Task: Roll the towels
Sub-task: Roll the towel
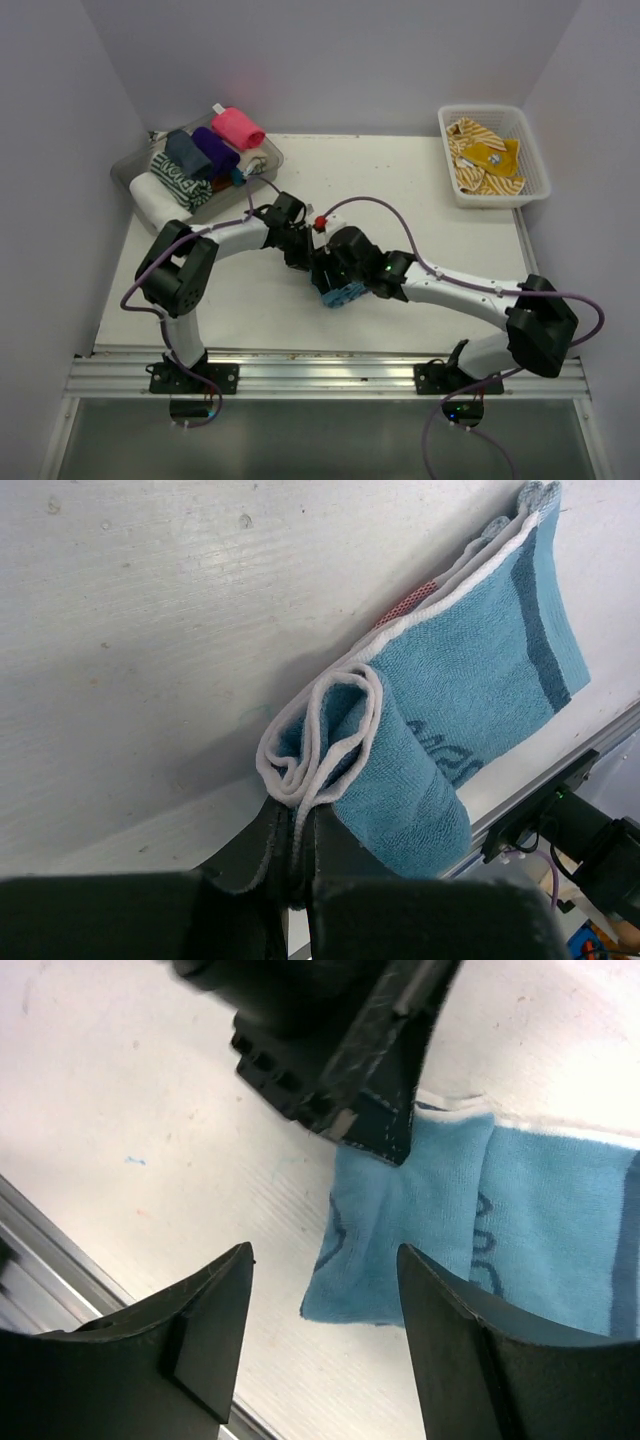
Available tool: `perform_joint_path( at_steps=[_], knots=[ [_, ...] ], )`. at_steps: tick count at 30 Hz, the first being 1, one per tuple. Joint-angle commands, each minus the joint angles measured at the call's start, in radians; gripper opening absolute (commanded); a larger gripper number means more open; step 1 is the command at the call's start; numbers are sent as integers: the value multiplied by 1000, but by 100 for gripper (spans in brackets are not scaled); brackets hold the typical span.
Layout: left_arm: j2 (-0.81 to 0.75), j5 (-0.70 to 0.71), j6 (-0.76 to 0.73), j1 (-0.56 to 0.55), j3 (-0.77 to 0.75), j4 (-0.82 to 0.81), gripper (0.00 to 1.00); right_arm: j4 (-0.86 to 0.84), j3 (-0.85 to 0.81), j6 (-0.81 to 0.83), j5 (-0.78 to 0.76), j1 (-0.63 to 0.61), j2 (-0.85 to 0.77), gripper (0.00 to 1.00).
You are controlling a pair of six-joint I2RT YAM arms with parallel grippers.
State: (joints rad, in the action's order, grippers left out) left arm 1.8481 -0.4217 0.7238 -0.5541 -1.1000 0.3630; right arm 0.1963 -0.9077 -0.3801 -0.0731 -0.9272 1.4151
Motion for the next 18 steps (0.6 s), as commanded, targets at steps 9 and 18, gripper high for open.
perform_joint_path(
  at_steps=[9,18],
  knots=[
    [0,41,25,0,-52,73,0,167,-145,199,-432,-228,211,67],
    [-3,44,35,0,-54,76,0,117,-131,133,-464,-242,321,37]
  ],
)
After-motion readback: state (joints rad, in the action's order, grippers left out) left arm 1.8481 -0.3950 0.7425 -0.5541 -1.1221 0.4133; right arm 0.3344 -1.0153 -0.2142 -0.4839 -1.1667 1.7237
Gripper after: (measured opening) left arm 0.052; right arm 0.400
